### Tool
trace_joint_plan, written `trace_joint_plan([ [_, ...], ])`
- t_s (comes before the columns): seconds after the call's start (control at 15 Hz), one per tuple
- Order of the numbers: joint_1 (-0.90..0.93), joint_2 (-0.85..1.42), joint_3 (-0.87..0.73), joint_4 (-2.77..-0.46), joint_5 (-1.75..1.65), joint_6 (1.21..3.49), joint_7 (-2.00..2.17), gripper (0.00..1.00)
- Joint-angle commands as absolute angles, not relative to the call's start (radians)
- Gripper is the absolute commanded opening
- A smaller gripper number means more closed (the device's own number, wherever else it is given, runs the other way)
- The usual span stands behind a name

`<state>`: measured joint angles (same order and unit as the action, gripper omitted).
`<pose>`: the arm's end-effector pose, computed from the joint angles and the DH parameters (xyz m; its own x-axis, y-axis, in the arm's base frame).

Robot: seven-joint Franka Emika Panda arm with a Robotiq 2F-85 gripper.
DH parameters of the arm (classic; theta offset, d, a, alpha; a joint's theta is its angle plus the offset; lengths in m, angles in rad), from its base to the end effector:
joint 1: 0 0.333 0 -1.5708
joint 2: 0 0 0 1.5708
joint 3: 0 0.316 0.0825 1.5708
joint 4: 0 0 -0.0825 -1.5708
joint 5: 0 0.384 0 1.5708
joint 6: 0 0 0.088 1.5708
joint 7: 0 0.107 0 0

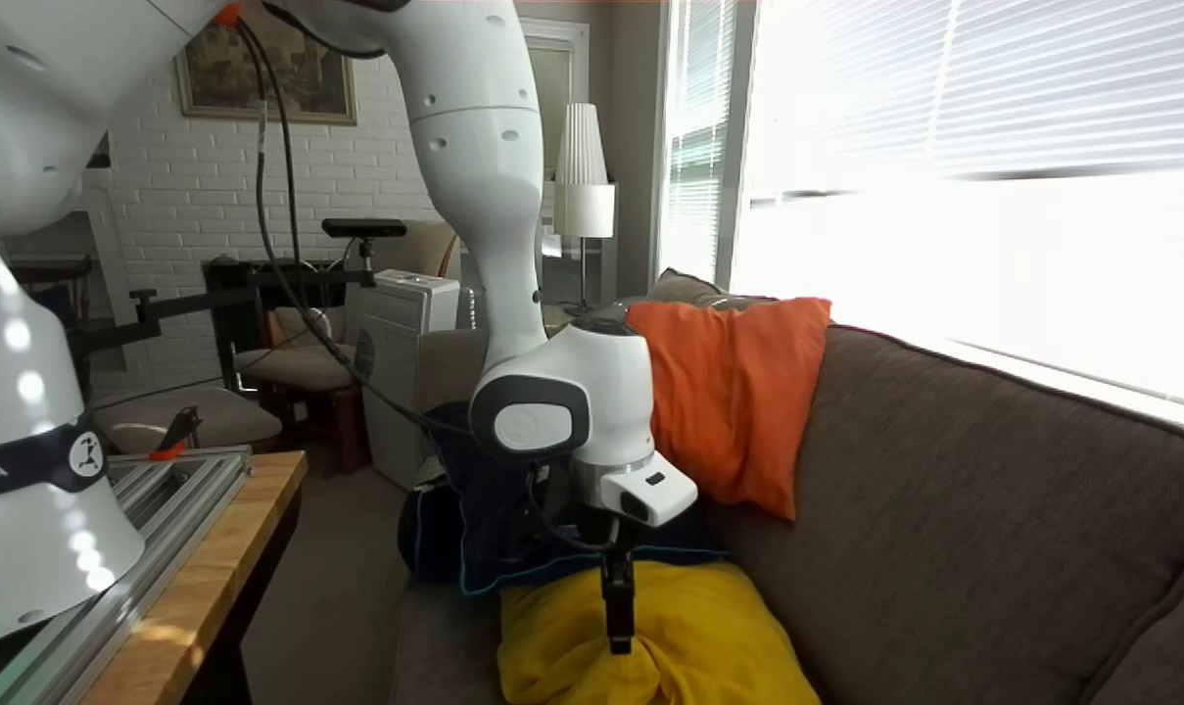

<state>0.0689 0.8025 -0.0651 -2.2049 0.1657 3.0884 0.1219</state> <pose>0.5138 -0.0158 0.0256 0.9622 -0.2569 0.0900 -0.2590 -0.9658 0.0131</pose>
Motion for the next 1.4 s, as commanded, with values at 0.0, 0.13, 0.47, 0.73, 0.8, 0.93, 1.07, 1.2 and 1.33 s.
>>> trace_joint_plan([
  [0.0,0.035,0.889,-0.061,-2.156,0.145,3.174,0.117,1.00],
  [0.13,0.024,0.923,-0.049,-2.133,0.152,3.183,0.124,0.75],
  [0.47,0.024,0.970,-0.040,-2.094,0.161,3.187,0.136,0.44],
  [0.73,-0.014,0.880,-0.004,-2.123,0.177,3.167,0.150,0.18],
  [0.8,-0.028,0.848,0.008,-2.135,0.181,3.164,0.155,0.10],
  [0.93,-0.068,0.760,0.033,-2.168,0.187,3.166,0.159,0.01],
  [1.07,-0.106,0.678,0.055,-2.187,0.193,3.164,0.161,0.00],
  [1.2,-0.152,0.611,0.083,-2.194,0.199,3.153,0.159,0.00],
  [1.33,-0.150,0.568,0.071,-2.196,0.200,3.122,0.165,0.09],
])
